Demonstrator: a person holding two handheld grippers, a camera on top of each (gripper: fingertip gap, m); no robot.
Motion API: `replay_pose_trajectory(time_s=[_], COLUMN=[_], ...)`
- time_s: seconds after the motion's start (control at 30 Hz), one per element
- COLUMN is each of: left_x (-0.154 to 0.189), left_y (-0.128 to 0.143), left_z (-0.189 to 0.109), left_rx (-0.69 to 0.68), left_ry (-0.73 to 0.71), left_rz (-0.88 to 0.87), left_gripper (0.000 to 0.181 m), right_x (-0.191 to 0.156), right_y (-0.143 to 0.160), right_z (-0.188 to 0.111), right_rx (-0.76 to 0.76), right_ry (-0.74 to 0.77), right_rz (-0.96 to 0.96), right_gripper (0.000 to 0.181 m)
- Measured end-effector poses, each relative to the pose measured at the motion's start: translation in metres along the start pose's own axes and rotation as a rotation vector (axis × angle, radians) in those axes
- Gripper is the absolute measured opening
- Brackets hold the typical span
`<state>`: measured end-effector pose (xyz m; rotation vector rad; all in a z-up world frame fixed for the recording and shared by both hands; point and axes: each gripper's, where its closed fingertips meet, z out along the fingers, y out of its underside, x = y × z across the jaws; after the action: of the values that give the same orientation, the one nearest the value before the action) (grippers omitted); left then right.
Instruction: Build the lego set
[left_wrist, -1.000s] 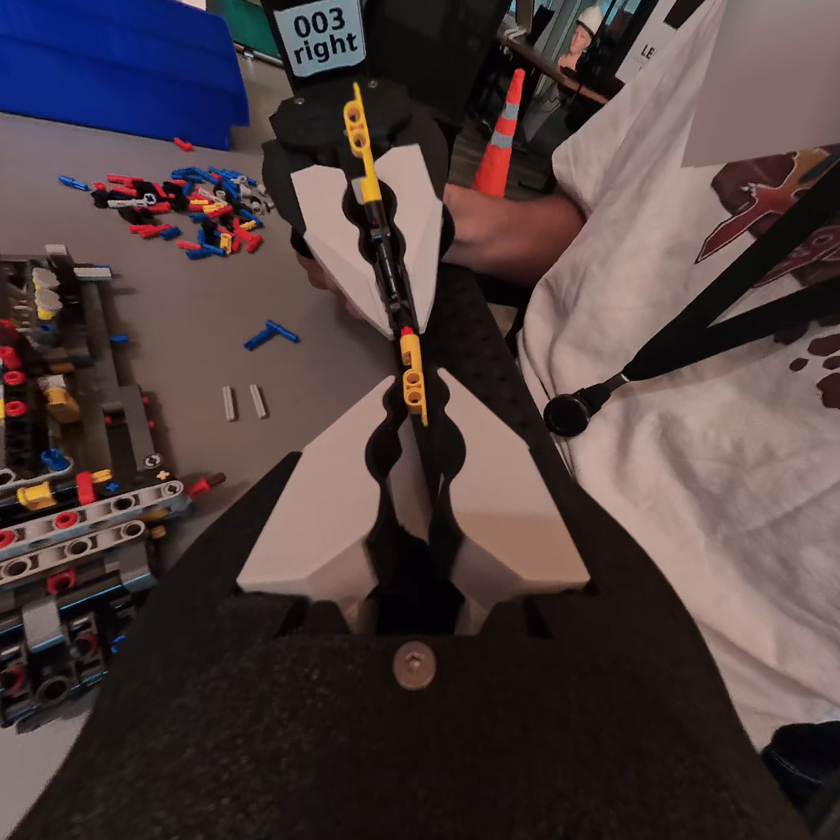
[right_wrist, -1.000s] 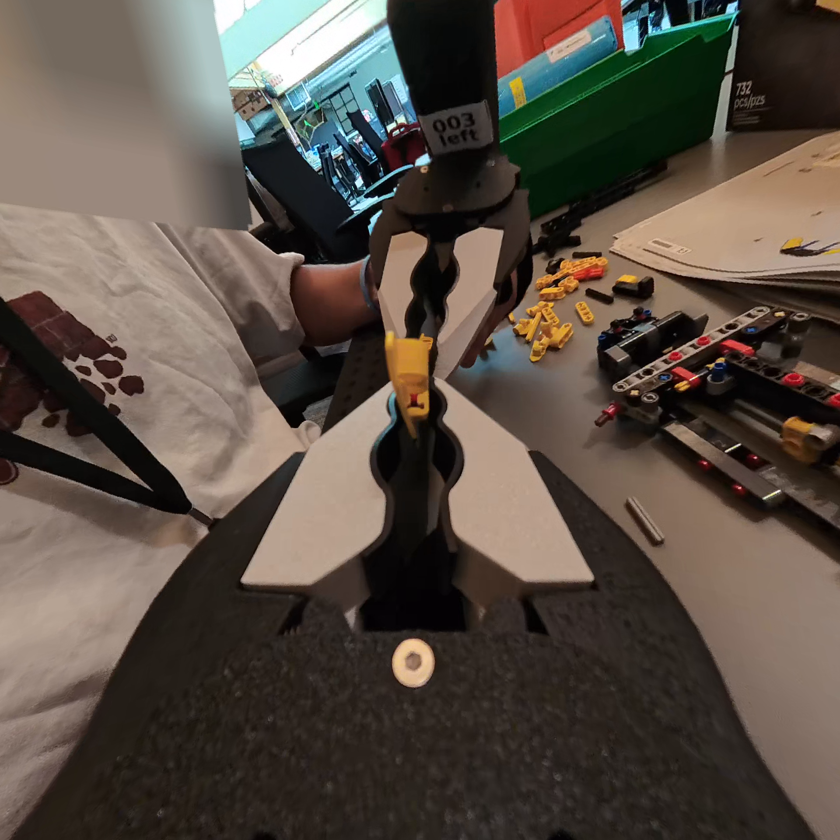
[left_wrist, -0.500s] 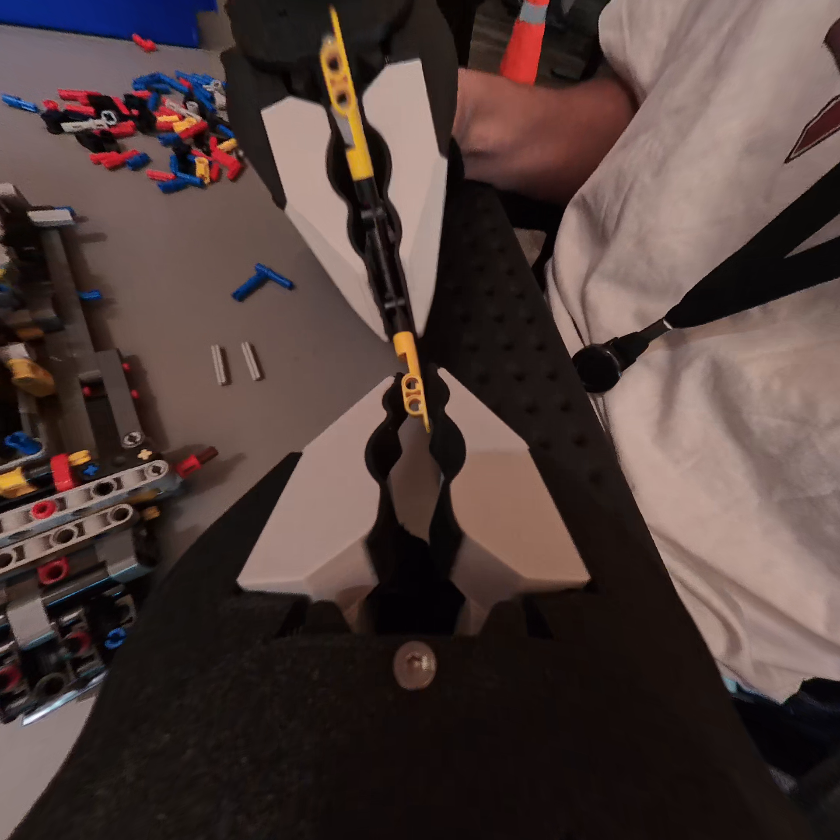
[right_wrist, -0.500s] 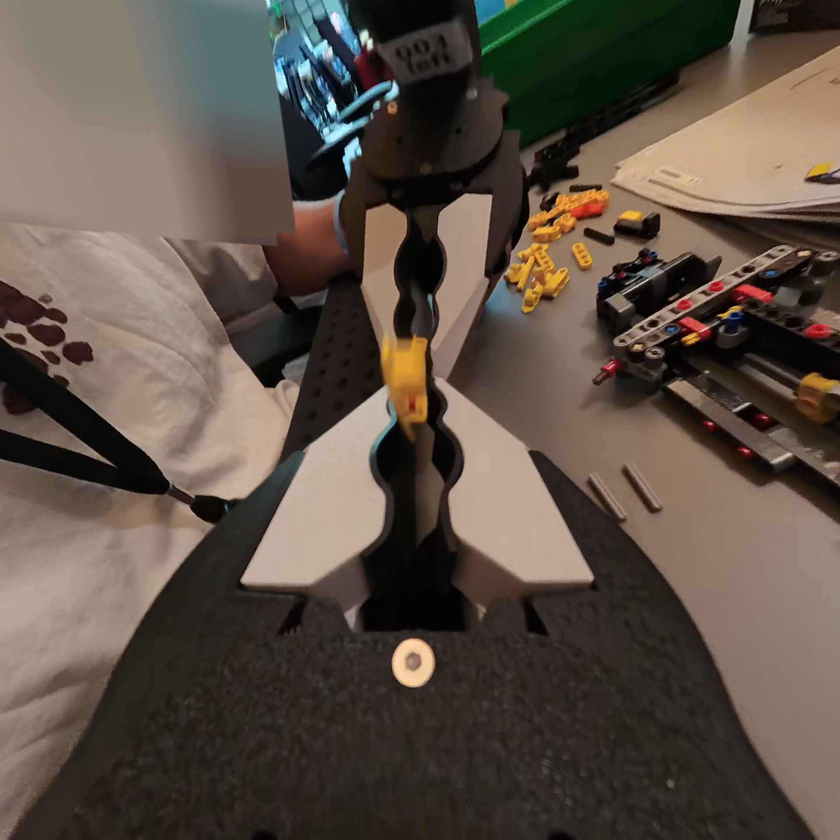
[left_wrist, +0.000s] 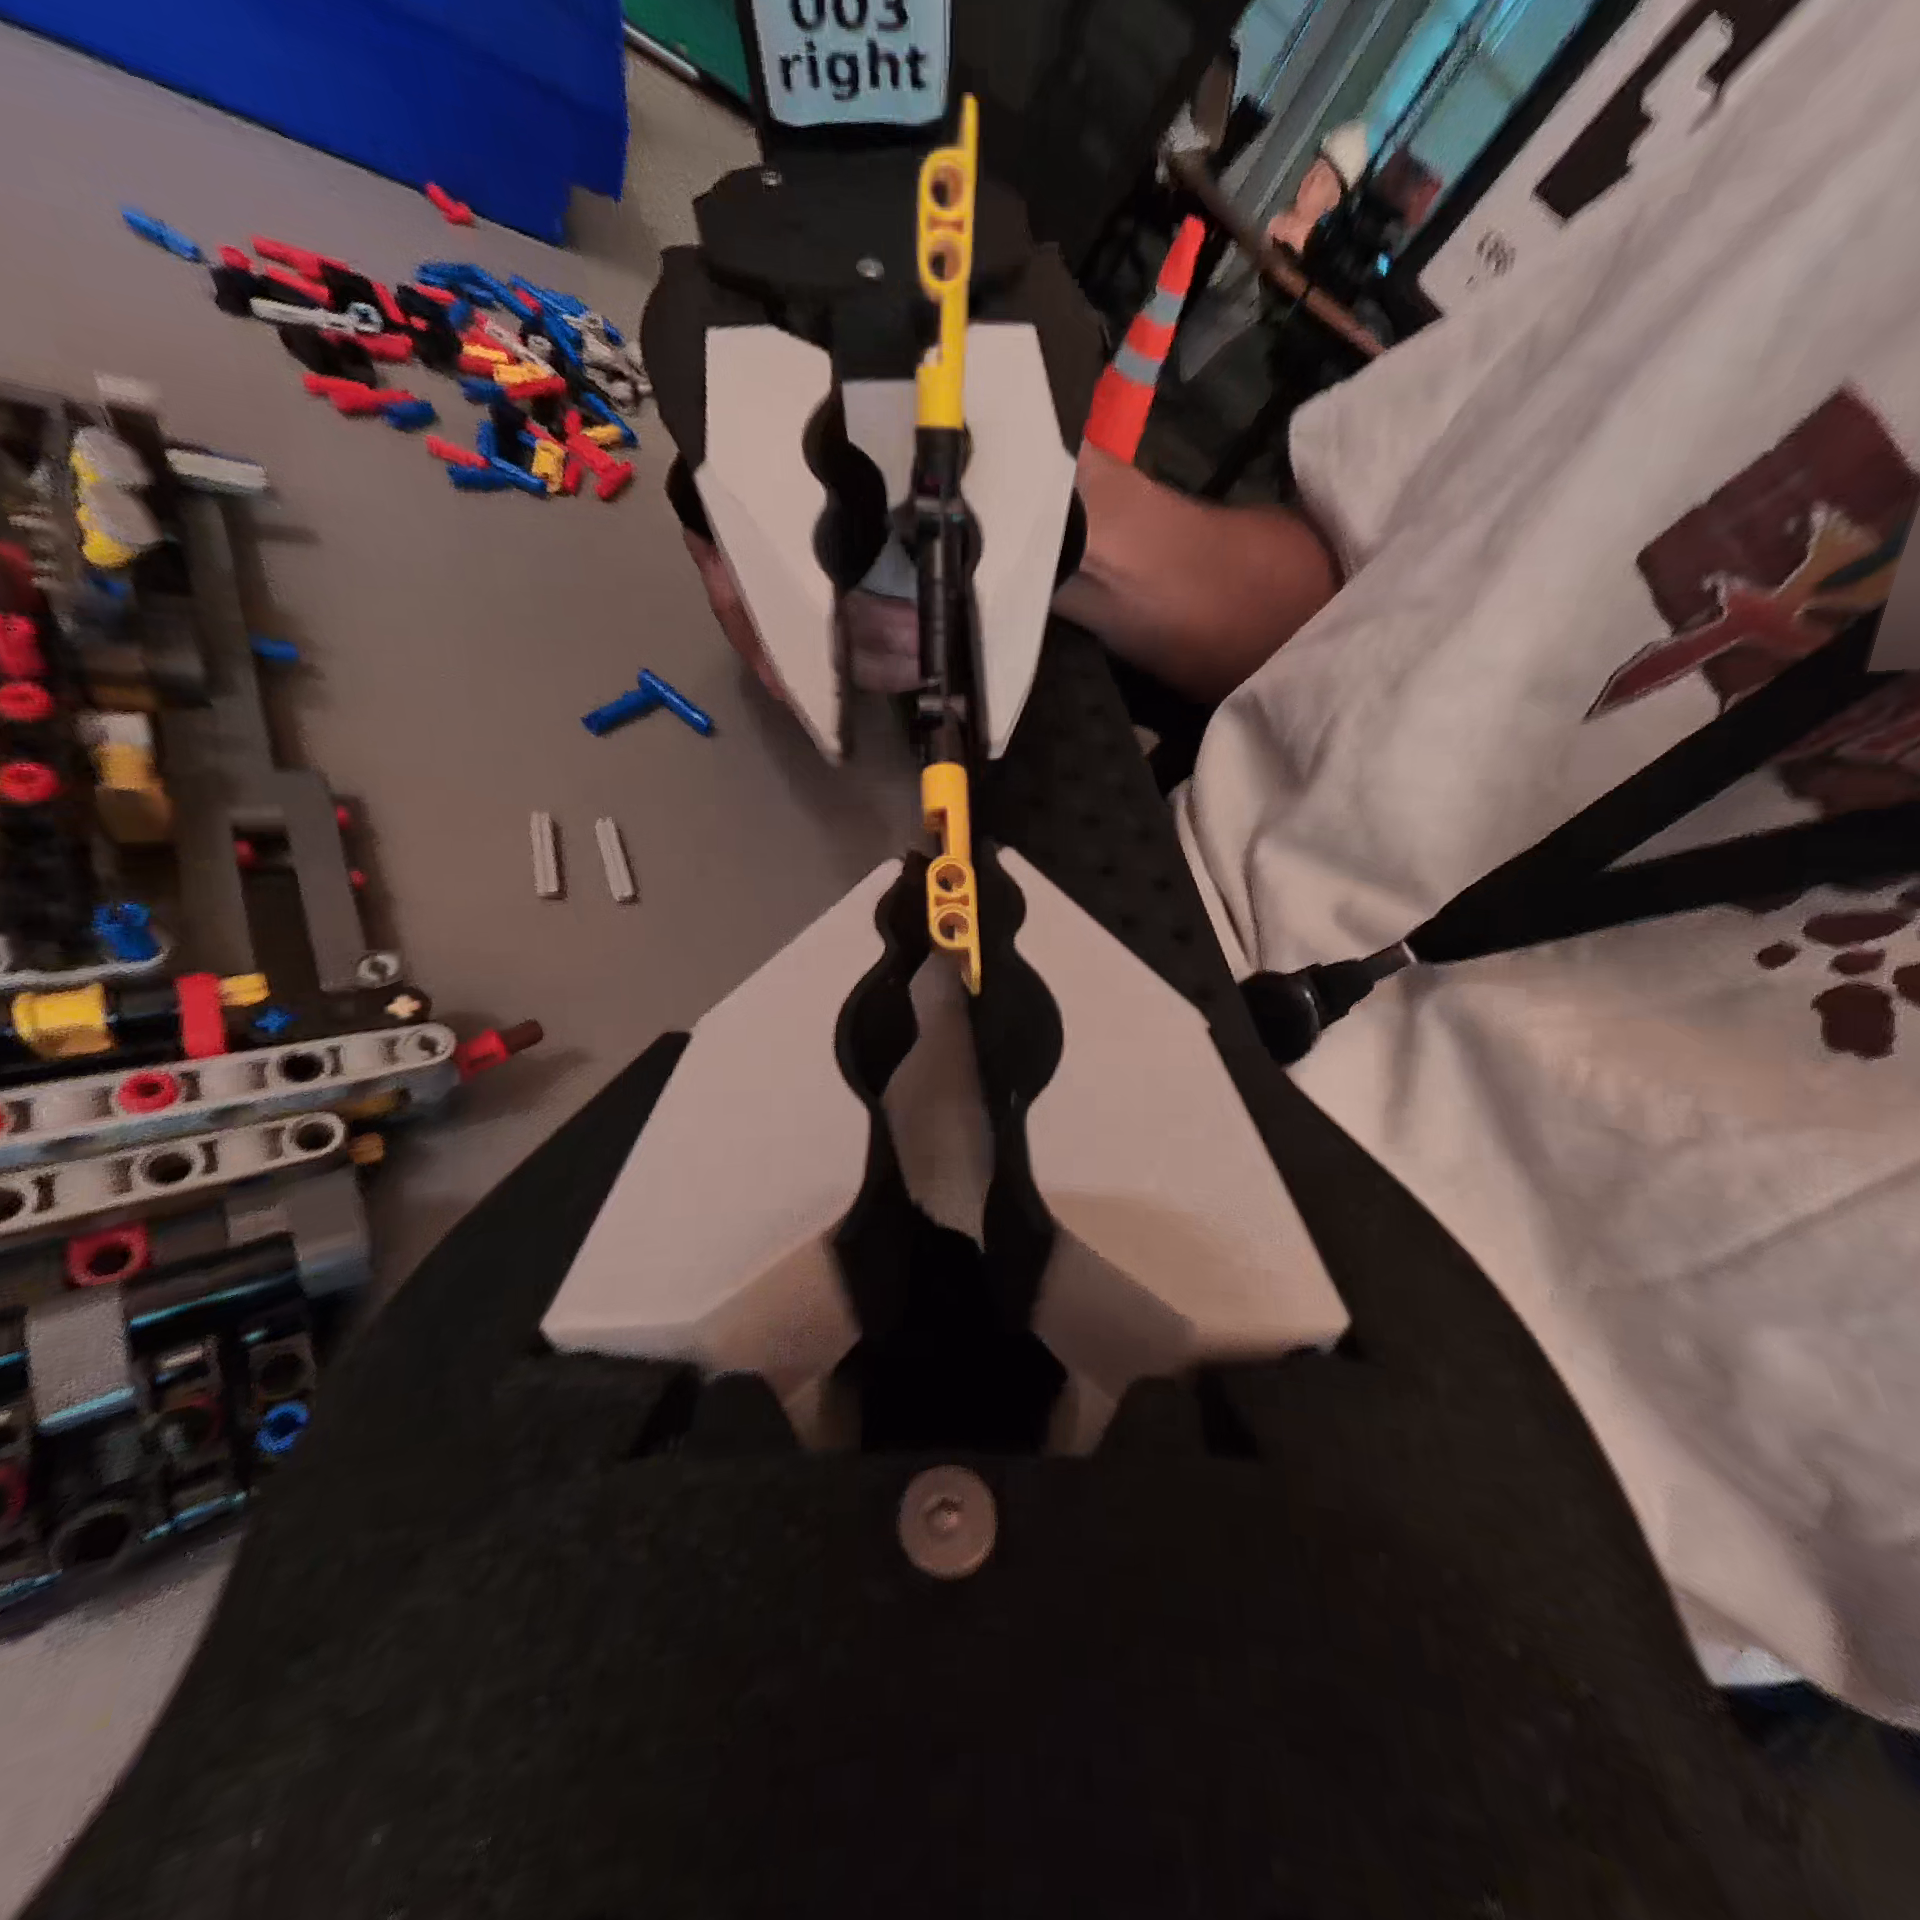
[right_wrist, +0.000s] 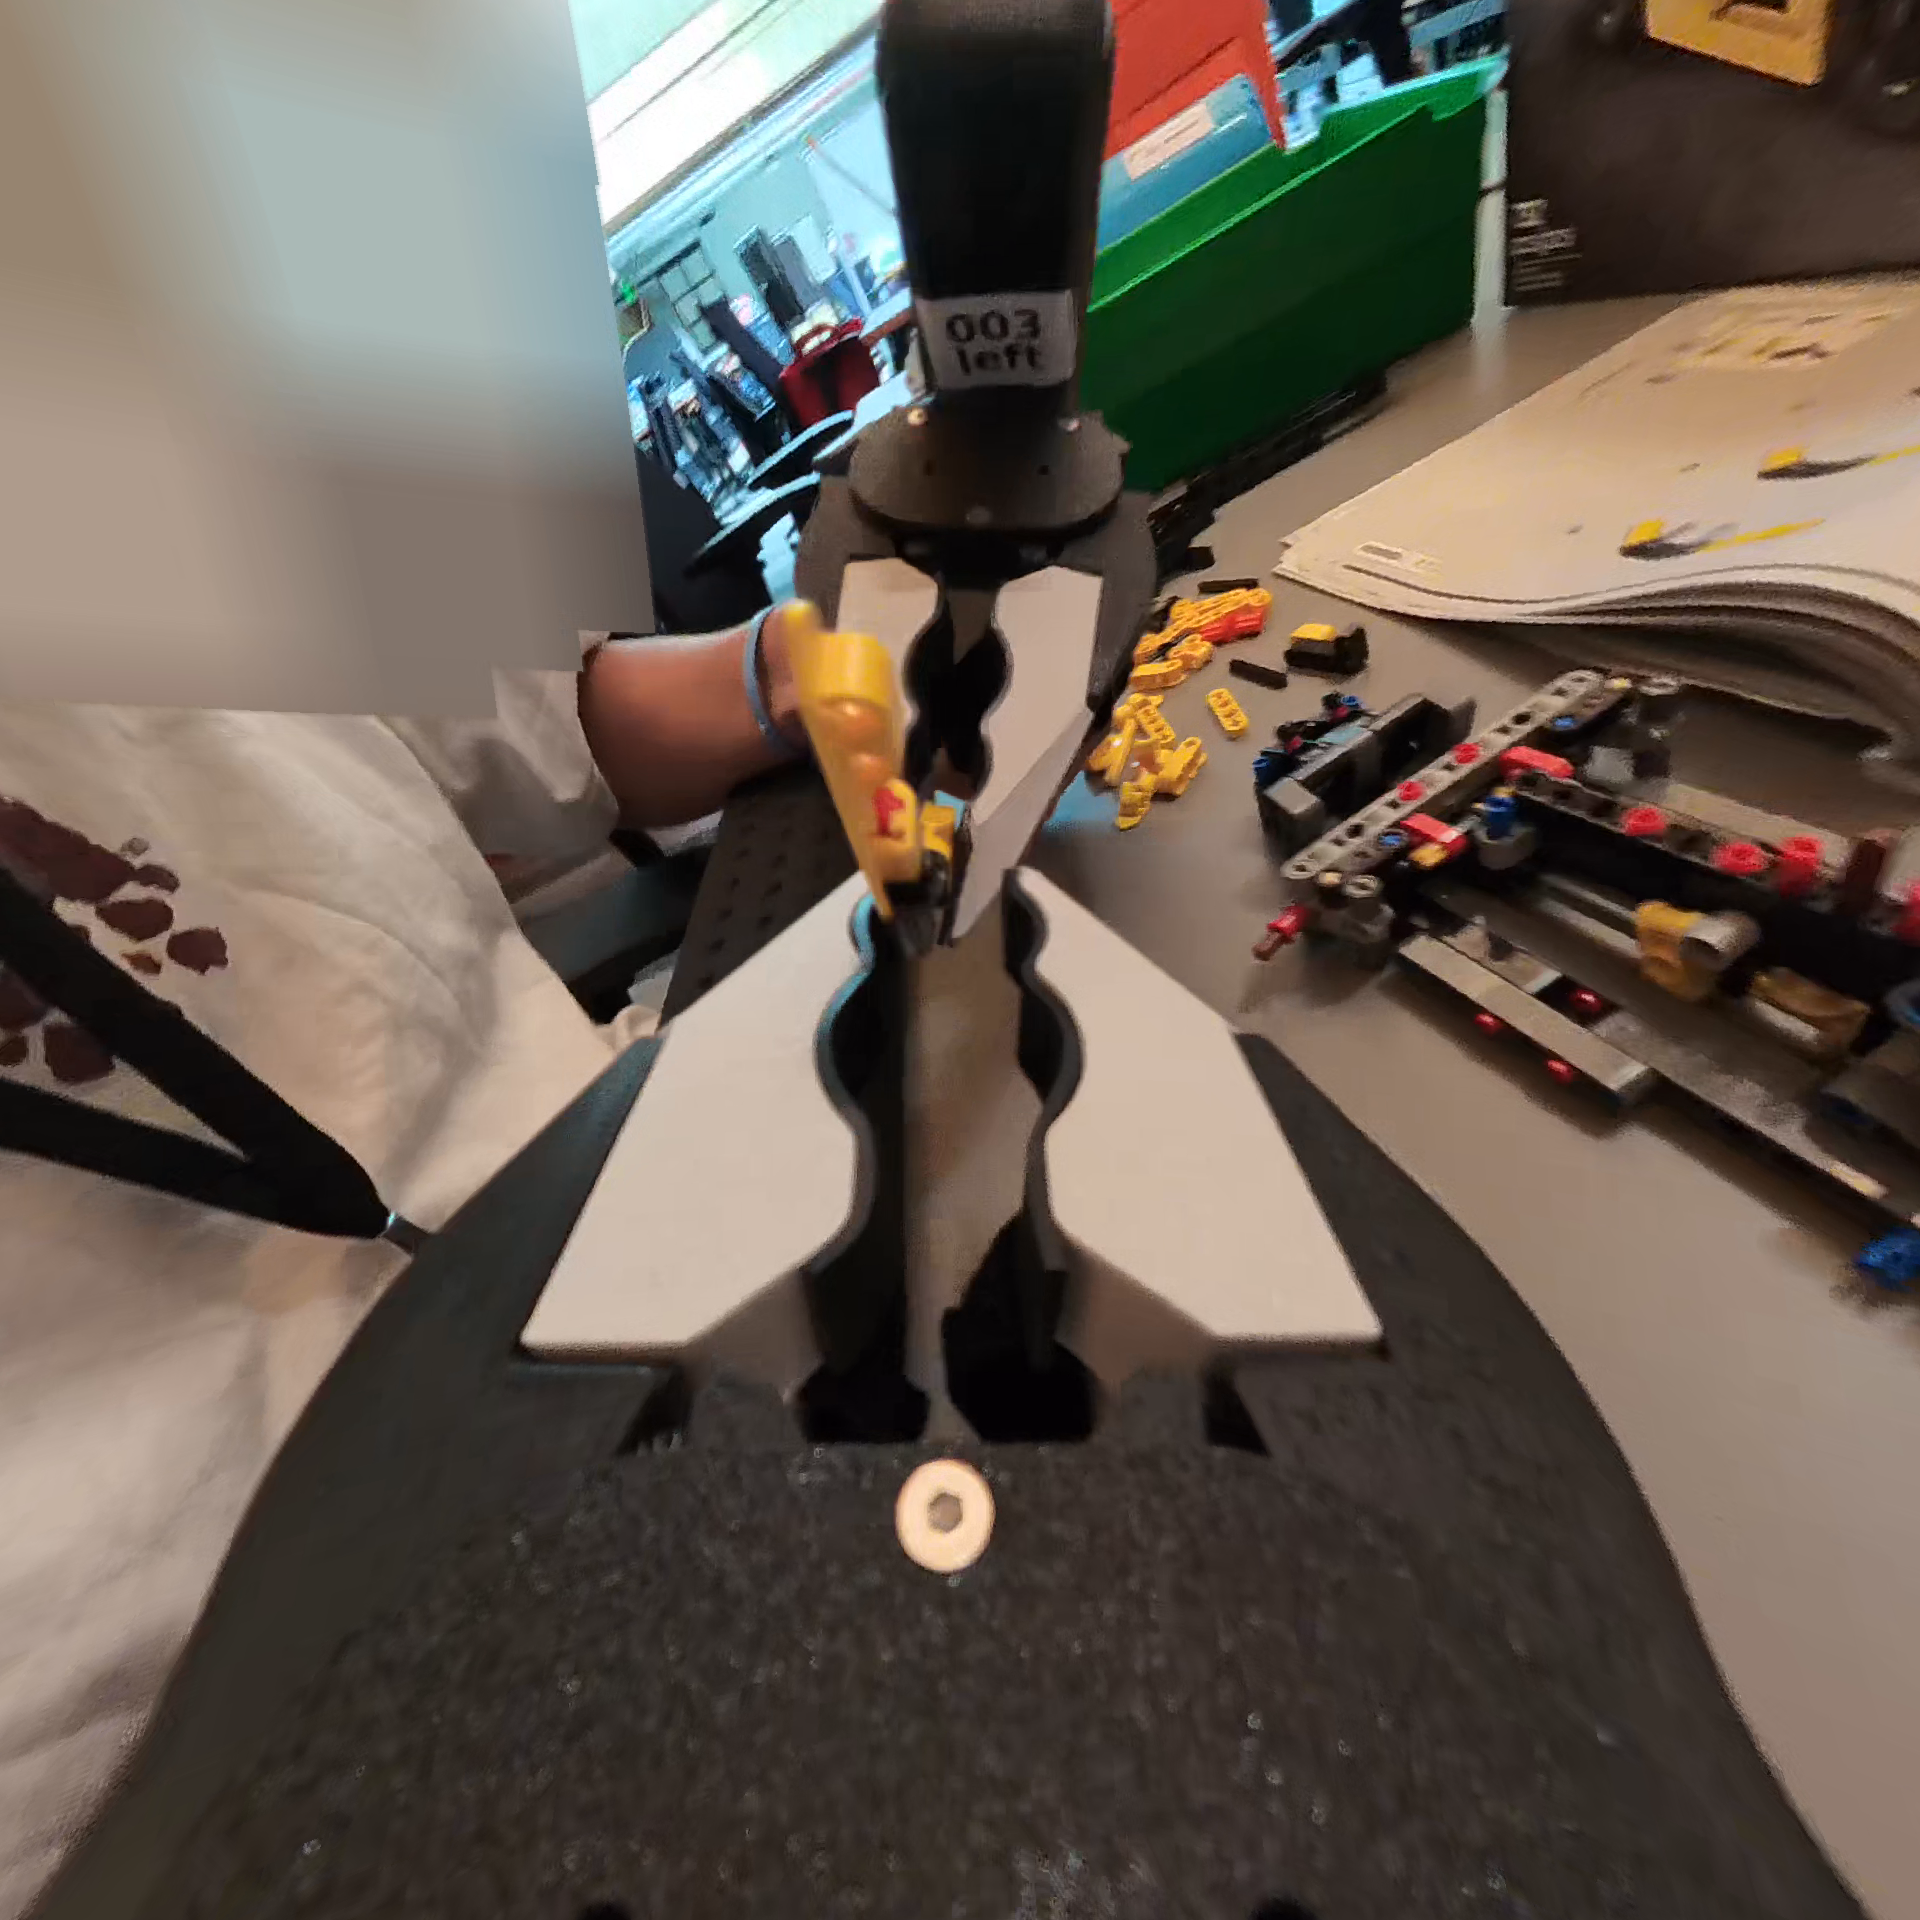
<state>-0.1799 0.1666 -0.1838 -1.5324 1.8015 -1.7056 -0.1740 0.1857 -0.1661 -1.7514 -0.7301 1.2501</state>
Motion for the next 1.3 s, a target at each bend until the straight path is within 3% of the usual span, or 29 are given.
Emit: replay_pose_trajectory(time_s=[0.13,0.27,0.43,0.8,0.9,1.03,1.1,1.2,1.3], left_x=[-0.007,-0.009,-0.010,-0.001,-0.022,-0.049,-0.059,-0.061,-0.055], left_y=[-0.004,0.000,0.001,-0.001,-0.009,-0.010,-0.015,-0.022,-0.028], left_z=[-0.008,-0.009,-0.005,0.004,-0.006,-0.017,-0.020,-0.016,-0.003], left_rx=[0.060,0.046,0.030,0.018,0.056,-0.005,-0.038,-0.140,-0.221], left_ry=[0.037,0.019,0.009,0.005,-0.127,-0.425,-0.613,-0.826,-0.918], left_rz=[-0.138,-0.144,-0.144,-0.094,-0.080,0.087,0.213,0.378,0.463], left_gripper=[0.006,0.005,0.005,0.006,0.007,0.046,0.056,0.050,0.033], right_x=[0.014,0.014,0.012,0.016,0.030,0.051,0.059,0.063,0.057], right_y=[-0.024,-0.042,-0.037,-0.042,-0.043,-0.047,-0.044,-0.034,-0.030], right_z=[-0.025,-0.042,-0.036,-0.038,-0.041,-0.048,-0.047,-0.036,-0.025], right_rx=[0.164,0.283,0.242,0.303,0.339,0.442,0.472,0.453,0.424], right_ry=[0.008,-0.024,-0.005,-0.010,0.031,0.122,0.181,0.284,0.357], right_rz=[0.116,0.155,0.130,0.231,0.336,0.475,0.524,0.557,0.535], right_gripper=[0.026,0.024,0.006,0.006,0.006,0.006,0.006,0.006,0.006])
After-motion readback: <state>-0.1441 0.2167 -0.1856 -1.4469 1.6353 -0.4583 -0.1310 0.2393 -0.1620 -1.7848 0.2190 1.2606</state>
